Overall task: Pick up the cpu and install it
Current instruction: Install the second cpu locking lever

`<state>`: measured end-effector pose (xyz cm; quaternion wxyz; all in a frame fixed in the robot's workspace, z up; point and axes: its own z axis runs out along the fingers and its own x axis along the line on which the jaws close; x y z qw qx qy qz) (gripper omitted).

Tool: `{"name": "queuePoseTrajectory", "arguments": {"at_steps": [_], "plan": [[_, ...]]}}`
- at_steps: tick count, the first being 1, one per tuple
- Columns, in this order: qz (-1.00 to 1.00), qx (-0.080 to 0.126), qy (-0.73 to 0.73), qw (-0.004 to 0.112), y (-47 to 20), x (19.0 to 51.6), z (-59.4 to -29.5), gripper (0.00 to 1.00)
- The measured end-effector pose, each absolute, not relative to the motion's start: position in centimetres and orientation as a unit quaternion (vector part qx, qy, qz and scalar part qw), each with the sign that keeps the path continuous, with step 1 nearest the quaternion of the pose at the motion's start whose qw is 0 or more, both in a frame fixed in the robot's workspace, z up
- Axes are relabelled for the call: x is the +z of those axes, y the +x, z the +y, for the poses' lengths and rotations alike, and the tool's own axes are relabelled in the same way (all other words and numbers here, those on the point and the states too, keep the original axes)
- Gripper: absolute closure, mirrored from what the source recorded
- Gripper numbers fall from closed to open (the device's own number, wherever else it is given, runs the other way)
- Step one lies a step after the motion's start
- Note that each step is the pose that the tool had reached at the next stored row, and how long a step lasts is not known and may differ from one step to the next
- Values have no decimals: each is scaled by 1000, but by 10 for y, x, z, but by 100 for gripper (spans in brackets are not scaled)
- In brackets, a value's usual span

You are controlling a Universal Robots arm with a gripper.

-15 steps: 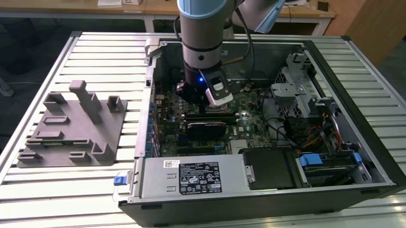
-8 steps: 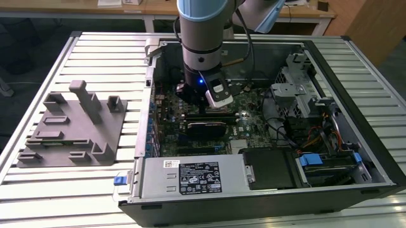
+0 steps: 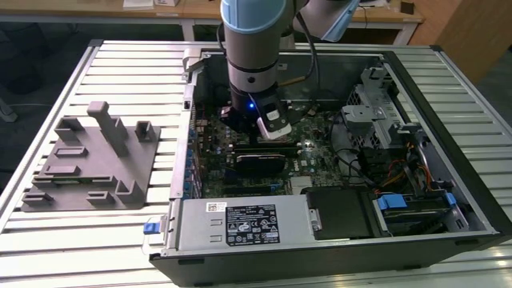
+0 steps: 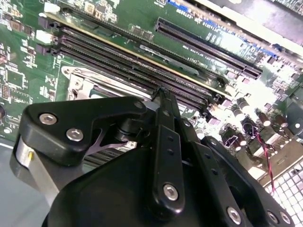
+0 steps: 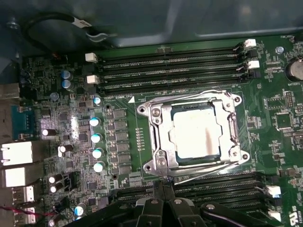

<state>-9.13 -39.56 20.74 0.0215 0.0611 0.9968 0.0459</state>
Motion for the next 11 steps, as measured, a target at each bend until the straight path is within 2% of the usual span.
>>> {"name": "queuePoseTrajectory", "arguments": {"at_steps": [5, 11], "plan": [[996, 60, 61, 21, -93, 205, -396, 89], [996, 66, 62, 20, -93, 205, -401, 89]]}}
